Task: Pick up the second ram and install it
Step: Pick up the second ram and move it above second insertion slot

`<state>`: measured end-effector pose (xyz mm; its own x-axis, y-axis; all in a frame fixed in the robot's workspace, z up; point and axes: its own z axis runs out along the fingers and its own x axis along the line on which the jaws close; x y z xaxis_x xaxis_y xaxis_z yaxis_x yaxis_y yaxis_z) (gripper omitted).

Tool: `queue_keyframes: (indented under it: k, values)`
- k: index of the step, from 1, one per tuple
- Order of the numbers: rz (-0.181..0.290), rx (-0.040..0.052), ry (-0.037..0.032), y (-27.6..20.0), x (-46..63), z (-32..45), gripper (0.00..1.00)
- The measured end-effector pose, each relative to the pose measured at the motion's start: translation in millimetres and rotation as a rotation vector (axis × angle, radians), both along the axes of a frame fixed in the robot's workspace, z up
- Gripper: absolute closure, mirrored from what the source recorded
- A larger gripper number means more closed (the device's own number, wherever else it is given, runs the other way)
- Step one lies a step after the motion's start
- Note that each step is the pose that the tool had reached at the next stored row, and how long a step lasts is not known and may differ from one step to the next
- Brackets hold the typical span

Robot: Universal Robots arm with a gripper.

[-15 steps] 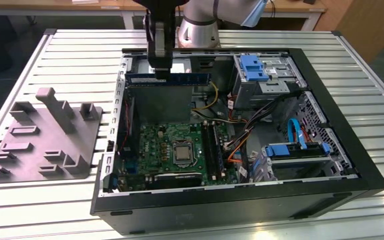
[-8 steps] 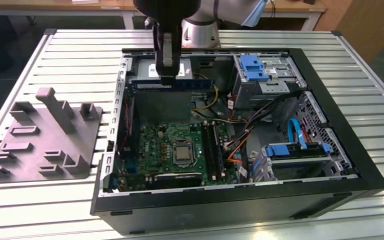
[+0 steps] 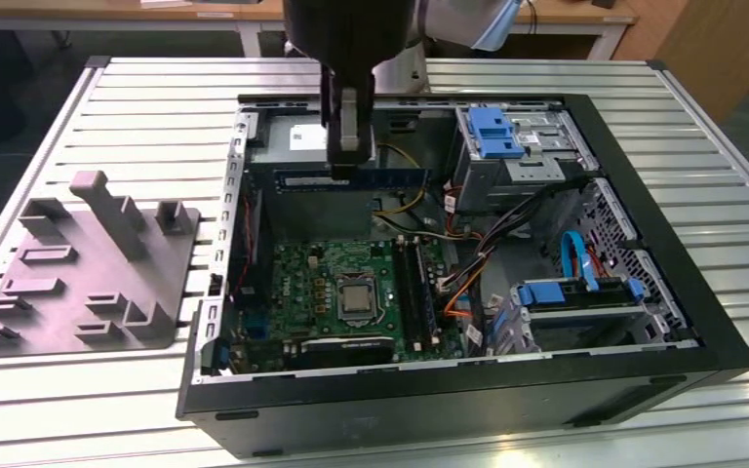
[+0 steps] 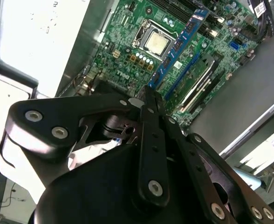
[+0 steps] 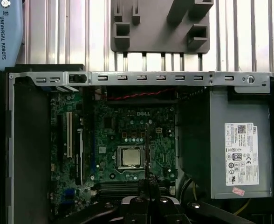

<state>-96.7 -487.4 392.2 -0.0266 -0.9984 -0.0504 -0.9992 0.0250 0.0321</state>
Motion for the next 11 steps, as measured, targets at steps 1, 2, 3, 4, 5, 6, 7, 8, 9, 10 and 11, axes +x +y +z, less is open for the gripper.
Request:
queue_keyframes:
  k: [1, 2, 3, 4, 5, 6, 7, 8, 9, 10, 11]
  values:
    - [0.0, 0.0, 0.0001, -0.3, 0.8, -1.9, 0.89]
    - [0.0, 0.0, 0.0001, -0.6, 1.4, -3.7, 0.89]
    - [0.0, 0.0, 0.0001, -0.9, 2.0, -5.5, 0.89]
    - [0.0, 0.0, 0.0001, -1.3, 2.6, -7.3, 0.89]
    - [0.0, 0.0001, 0.0, -1.6, 3.0, -9.2, 0.89]
    - [0.0, 0.0, 0.0, -1.9, 3.4, -11.0, 0.89]
    - [0.0, 0.0, 0.0001, -2.2, 3.7, -12.7, 0.89]
    - [0.0, 0.0, 0.0001, -2.5, 4.1, -14.7, 0.89]
    - [0.0, 0.0, 0.0, -2.8, 4.4, -16.5, 0.89]
    - [0.0, 0.0001, 0.0, -3.0, 4.7, -18.3, 0.89]
    - [0.0, 0.0001, 0.0, -3.3, 5.1, -20.1, 0.89]
